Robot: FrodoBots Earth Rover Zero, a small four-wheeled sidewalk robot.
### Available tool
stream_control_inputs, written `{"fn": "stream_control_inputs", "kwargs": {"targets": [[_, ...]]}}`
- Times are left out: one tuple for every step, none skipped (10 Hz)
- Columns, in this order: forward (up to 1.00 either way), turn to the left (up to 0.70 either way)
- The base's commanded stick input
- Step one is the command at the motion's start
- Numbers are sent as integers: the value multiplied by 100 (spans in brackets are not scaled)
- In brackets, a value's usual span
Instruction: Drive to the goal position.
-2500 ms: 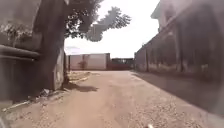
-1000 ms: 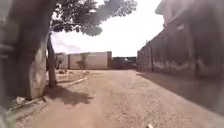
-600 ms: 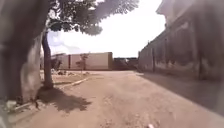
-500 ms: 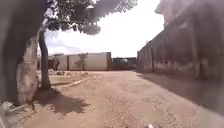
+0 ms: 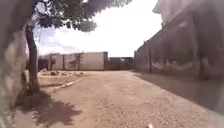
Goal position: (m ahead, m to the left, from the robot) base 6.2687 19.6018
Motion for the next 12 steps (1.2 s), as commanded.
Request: {"fn": "stream_control_inputs", "kwargs": {"targets": [[60, -15], [60, -15], [60, -15], [60, -15], [60, -15], [60, -13], [60, -5], [60, 0], [60, 0], [60, 0], [60, 0], [60, 0]]}}
